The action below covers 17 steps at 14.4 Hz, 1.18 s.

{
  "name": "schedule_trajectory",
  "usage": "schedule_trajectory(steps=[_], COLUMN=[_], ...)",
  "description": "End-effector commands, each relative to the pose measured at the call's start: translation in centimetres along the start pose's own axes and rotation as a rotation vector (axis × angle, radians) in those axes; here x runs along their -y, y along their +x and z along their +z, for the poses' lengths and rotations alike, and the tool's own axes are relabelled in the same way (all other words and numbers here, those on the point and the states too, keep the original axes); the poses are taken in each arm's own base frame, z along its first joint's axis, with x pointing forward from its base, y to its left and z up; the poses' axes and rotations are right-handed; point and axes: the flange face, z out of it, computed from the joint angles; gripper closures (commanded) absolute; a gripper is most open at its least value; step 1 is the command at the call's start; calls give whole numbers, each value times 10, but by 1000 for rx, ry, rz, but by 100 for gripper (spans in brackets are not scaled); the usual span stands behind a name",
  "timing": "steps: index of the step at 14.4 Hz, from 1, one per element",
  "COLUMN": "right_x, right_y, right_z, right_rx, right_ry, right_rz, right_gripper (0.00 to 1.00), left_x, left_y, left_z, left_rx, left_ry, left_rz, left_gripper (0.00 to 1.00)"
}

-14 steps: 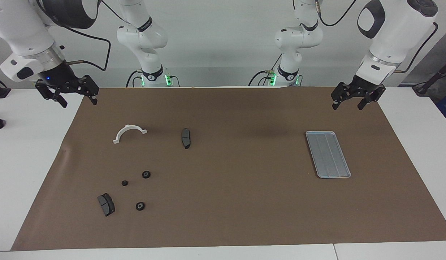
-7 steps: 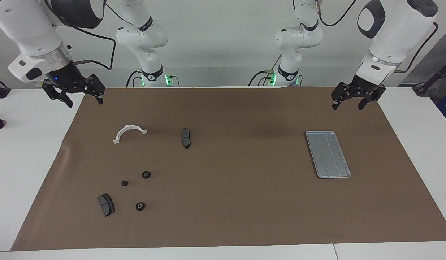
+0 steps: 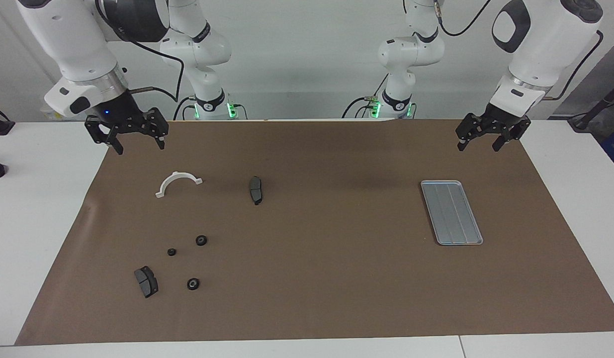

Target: Place bearing gear from tray to pile

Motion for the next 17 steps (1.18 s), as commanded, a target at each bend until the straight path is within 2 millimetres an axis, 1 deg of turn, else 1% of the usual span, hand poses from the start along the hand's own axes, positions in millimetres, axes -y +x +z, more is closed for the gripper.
schedule_trajectory(steps=[1, 4, 6, 8, 11, 14, 17], right_x=[4, 3, 4, 4, 5, 3, 2], right_y=[-12, -16, -16, -17, -16, -17, -16], right_z=[1, 4, 6, 6, 4, 4, 4], right_rx=[-14, -5, -5, 2, -12, -5, -10], right_ry=[16, 20, 20, 25, 28, 29, 28], right_rz=[9, 4, 2, 3, 8, 8, 9], right_gripper=[0, 0, 0, 0, 0, 0, 0], left_x=[9, -2, -4, -3, -6, 1, 2], left_y=[-6, -5, -6, -1, -4, -9, -7], left_z=[-8, -7, -10, -7, -7, -8, -9], left_rx=[13, 27, 42, 44, 44, 47, 33], left_ry=[18, 24, 34, 43, 37, 39, 40], left_rz=[-17, 3, 10, 13, 17, 4, -4], left_gripper=[0, 0, 0, 0, 0, 0, 0])
